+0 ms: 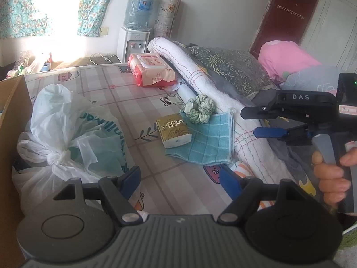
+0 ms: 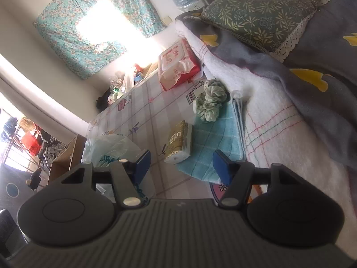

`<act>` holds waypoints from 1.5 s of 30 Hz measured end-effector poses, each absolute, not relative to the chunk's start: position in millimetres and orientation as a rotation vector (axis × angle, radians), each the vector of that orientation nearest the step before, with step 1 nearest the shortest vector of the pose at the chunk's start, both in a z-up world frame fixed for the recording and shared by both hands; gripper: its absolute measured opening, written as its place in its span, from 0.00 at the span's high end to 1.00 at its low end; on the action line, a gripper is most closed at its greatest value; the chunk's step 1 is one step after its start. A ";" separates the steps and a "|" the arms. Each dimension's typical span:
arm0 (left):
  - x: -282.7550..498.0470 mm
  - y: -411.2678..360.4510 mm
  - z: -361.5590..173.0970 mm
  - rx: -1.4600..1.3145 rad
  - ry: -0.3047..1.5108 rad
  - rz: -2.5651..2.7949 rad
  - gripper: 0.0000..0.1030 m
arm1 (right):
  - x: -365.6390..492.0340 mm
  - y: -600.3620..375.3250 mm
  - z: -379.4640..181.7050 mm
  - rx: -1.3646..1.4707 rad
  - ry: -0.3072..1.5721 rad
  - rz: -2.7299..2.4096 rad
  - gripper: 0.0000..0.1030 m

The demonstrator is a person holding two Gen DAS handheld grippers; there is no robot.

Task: Organize soft objects
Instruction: 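Move the right gripper back over the bed to the blue towel, then grasp the blue towel edge with the right gripper and lift it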

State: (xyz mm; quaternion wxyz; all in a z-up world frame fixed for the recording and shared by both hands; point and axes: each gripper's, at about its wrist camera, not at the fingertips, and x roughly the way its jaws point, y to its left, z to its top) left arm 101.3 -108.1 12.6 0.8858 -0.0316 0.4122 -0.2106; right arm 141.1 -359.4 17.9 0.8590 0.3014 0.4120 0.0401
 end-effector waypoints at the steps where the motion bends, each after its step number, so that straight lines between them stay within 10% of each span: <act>1: 103.9 -112.9 9.6 -0.066 0.866 -0.434 0.27 | 143.9 -367.7 13.0 0.660 0.863 0.069 0.42; 19: 131.0 -143.8 -13.8 -0.057 0.947 -0.428 0.45 | 244.3 -403.4 -46.3 0.617 0.920 -0.054 0.64; 24: 130.1 -135.4 -14.3 -0.080 0.959 -0.420 0.45 | 252.0 -391.8 -48.0 0.576 0.927 -0.041 0.88; 45: 77.0 -72.1 30.2 -0.167 0.838 -0.392 0.45 | 177.0 -317.0 84.8 0.500 0.719 0.201 0.94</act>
